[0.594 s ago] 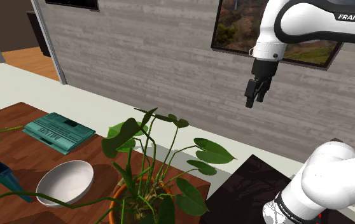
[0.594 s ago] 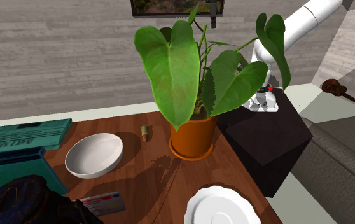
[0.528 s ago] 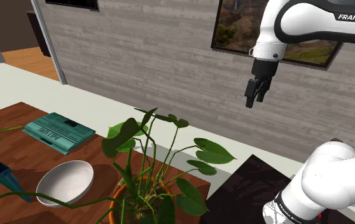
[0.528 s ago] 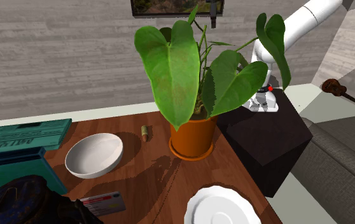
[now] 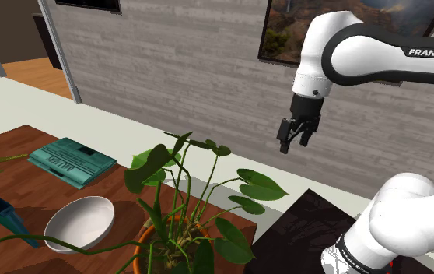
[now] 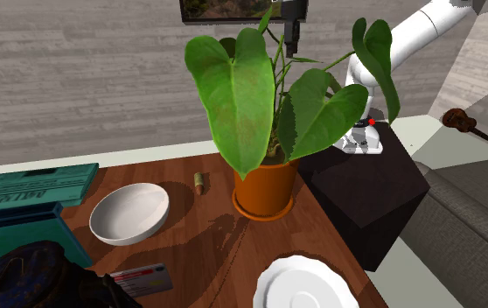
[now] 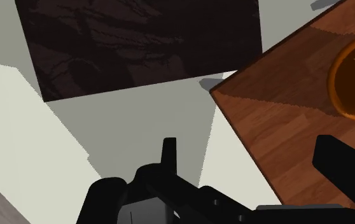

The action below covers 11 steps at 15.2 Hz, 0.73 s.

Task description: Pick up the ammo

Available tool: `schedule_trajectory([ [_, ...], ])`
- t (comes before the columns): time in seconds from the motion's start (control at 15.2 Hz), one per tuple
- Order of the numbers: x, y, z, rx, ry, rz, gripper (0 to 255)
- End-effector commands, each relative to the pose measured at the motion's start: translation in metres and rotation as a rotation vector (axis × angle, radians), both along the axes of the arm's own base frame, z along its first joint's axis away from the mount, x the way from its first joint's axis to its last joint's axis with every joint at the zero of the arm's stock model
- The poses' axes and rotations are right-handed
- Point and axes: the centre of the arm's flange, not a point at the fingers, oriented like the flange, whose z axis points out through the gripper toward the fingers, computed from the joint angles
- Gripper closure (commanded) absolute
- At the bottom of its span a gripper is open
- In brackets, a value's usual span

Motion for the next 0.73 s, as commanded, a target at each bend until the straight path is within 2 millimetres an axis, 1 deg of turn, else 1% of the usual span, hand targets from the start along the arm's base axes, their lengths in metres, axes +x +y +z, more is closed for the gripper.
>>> schedule_trajectory([
  [0.0, -0.002, 0.022, -0.014, -0.004, -0.006, -0.052, 0],
  [0.33, 0.002, 0.078, -0.047, -0.015, -0.022, -0.168, 0],
  [0.66, 0.013, 0.133, -0.081, -0.026, -0.037, -0.284, 0],
])
